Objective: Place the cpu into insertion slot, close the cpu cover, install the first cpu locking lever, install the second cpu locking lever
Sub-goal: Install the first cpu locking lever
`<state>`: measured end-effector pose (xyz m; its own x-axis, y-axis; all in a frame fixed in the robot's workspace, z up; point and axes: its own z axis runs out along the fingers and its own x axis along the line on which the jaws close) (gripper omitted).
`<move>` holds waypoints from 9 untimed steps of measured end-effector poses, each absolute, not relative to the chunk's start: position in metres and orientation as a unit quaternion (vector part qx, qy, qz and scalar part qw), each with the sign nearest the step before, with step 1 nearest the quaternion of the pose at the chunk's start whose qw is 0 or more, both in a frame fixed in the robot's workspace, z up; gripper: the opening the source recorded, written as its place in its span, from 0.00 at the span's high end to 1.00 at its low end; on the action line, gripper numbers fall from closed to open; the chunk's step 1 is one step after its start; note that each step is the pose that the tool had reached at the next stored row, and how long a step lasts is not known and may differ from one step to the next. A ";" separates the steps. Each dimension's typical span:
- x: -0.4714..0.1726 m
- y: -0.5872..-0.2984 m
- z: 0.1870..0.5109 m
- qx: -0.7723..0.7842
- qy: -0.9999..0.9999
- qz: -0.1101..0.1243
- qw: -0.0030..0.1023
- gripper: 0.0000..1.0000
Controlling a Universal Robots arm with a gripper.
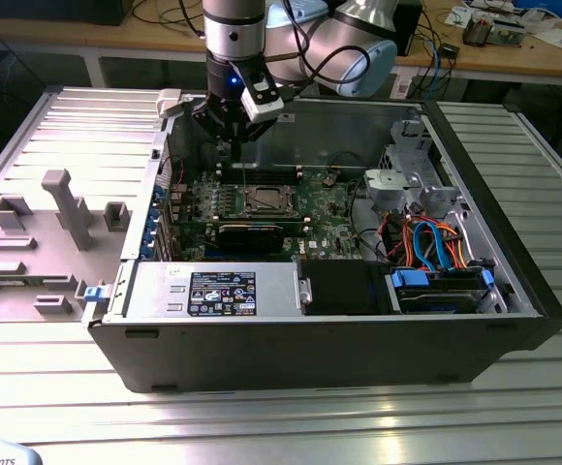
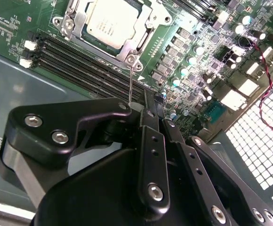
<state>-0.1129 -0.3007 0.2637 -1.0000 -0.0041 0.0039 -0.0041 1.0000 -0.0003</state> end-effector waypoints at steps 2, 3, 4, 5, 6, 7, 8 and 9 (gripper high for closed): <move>-0.113 -0.301 0.264 0.002 -1.000 0.000 0.002 0.89; -0.113 -0.301 0.264 0.002 -1.000 0.000 0.002 0.89; -0.113 -0.301 0.264 0.002 -1.000 0.000 0.002 0.89; -0.113 -0.301 0.264 0.002 -1.000 0.000 0.002 0.89; -0.113 -0.301 0.263 0.002 -1.000 0.000 0.001 0.89; -0.113 -0.301 0.263 0.002 -1.000 0.000 -0.001 0.89; -0.113 -0.301 0.263 0.002 -1.000 0.000 -0.003 0.89; -0.113 -0.301 0.263 0.002 -1.000 0.000 -0.007 0.89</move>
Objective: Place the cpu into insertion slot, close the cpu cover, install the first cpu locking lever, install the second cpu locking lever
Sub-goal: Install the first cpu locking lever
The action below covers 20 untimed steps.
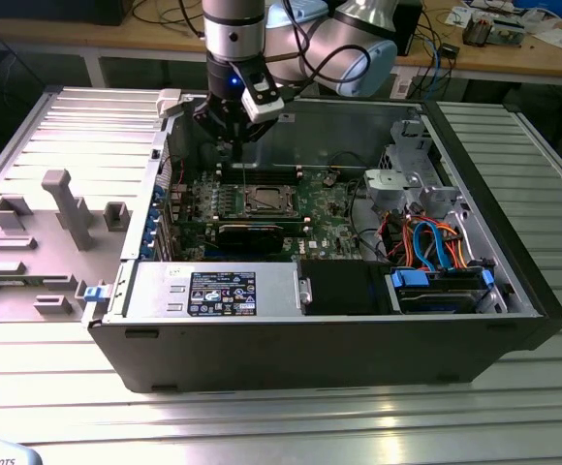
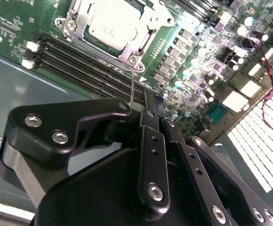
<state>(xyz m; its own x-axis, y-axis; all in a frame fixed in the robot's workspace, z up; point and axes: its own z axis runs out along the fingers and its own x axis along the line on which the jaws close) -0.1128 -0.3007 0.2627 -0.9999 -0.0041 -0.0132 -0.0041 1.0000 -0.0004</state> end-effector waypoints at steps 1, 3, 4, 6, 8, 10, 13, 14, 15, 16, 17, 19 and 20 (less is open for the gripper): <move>-0.113 -0.301 0.263 -0.002 1.000 0.000 0.007 0.89; -0.113 -0.301 0.263 -0.002 1.000 0.000 0.007 0.89; -0.113 -0.301 0.263 -0.002 1.000 0.000 0.008 0.89; -0.112 -0.301 0.263 -0.002 1.000 -0.001 0.009 0.89; -0.110 -0.301 0.262 -0.002 1.000 -0.001 0.009 0.89; -0.108 -0.301 0.262 -0.002 1.000 -0.001 0.010 0.89; -0.106 -0.301 0.262 -0.002 1.000 -0.001 0.010 0.89; -0.106 -0.301 0.262 -0.002 1.000 -0.001 0.010 0.89; -0.106 -0.301 0.262 -0.002 1.000 -0.001 0.010 0.89; -0.105 -0.301 0.262 -0.002 1.000 -0.001 0.010 0.89; -0.105 -0.301 0.262 -0.002 1.000 -0.001 0.010 0.89; -0.105 -0.301 0.262 -0.002 1.000 -0.001 0.010 0.89; -0.105 -0.301 0.262 -0.002 1.000 -0.001 0.010 0.89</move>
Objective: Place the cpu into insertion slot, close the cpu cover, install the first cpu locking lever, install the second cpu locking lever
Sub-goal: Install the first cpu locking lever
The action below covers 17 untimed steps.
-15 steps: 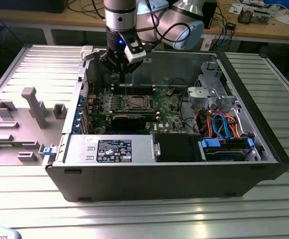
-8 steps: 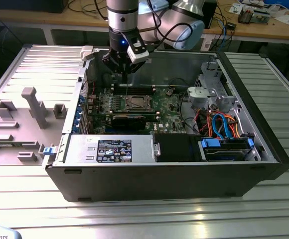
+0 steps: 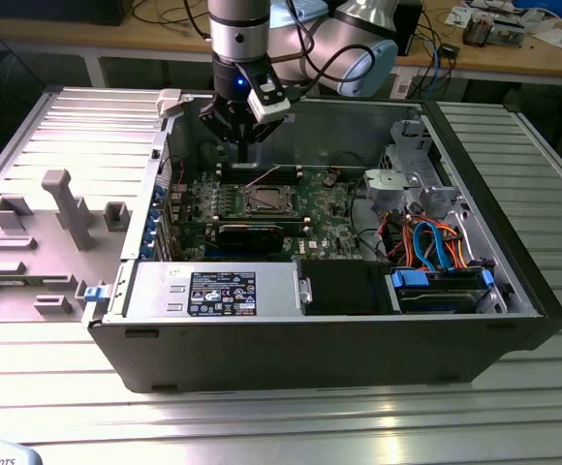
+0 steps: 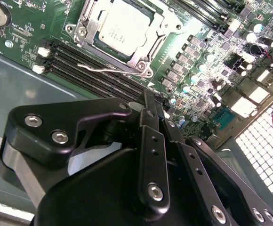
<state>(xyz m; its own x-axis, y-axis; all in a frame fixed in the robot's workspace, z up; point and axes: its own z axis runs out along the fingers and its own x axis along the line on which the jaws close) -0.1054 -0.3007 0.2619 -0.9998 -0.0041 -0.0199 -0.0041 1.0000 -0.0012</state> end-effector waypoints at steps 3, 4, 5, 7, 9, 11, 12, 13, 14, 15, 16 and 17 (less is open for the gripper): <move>-0.105 -0.301 0.262 -0.002 1.000 -0.001 0.010 0.89; -0.105 -0.301 0.262 -0.002 1.000 -0.001 0.010 0.89; -0.105 -0.301 0.262 -0.002 1.000 -0.001 0.010 0.89; -0.105 -0.301 0.262 -0.002 1.000 -0.001 0.010 0.89; -0.104 -0.301 0.261 -0.002 1.000 0.005 0.010 0.89; -0.101 -0.301 0.260 -0.001 1.000 0.008 0.010 0.89; -0.099 -0.301 0.259 0.000 1.000 0.008 0.010 0.89; -0.097 -0.301 0.257 0.000 1.000 0.008 0.010 0.89; -0.095 -0.301 0.256 -0.001 1.000 0.007 0.010 0.89; -0.095 -0.301 0.254 -0.001 1.000 0.007 0.010 0.89; -0.094 -0.301 0.252 -0.001 1.000 0.007 0.010 0.89; -0.093 -0.301 0.251 -0.001 1.000 0.007 0.010 0.89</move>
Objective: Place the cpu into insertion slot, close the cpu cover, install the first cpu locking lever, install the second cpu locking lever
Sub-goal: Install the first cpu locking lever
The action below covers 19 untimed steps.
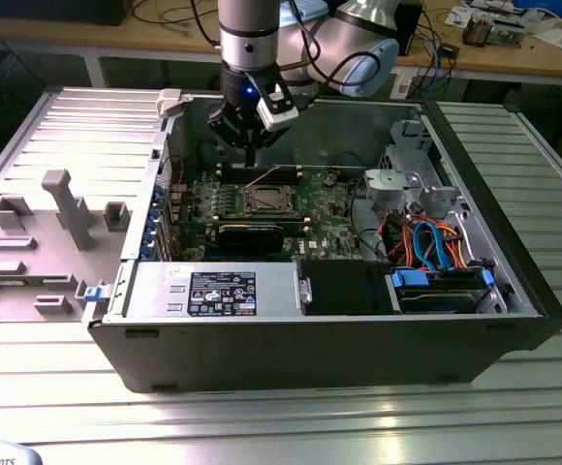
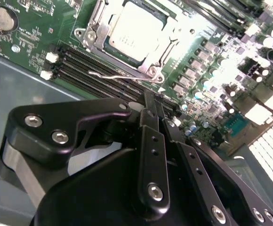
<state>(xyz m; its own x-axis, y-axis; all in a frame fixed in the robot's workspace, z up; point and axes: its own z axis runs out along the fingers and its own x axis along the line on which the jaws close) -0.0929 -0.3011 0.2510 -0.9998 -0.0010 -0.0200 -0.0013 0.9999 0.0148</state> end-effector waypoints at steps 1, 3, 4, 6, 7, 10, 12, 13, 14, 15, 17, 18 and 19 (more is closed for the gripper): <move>-0.092 -0.301 0.249 -0.001 1.000 0.007 0.010 0.89; -0.092 -0.301 0.248 -0.001 1.000 0.009 0.010 0.89; -0.092 -0.301 0.248 -0.001 1.000 0.009 0.010 0.89; -0.092 -0.301 0.248 -0.001 1.000 0.009 0.010 0.89; -0.092 -0.301 0.248 -0.001 1.000 0.009 0.010 0.89; -0.092 -0.301 0.248 -0.001 1.000 0.009 0.010 0.89; -0.092 -0.301 0.248 -0.001 1.000 0.009 0.010 0.89; -0.092 -0.301 0.247 -0.001 1.000 0.009 0.010 0.89; -0.092 -0.301 0.247 -0.001 1.000 0.009 0.010 0.89; -0.092 -0.301 0.247 -0.001 1.000 0.009 0.010 0.89; -0.092 -0.301 0.247 -0.001 1.000 0.009 0.010 0.89; -0.092 -0.301 0.247 -0.001 1.000 0.009 0.010 0.89; -0.092 -0.301 0.247 -0.001 1.000 0.009 0.010 0.89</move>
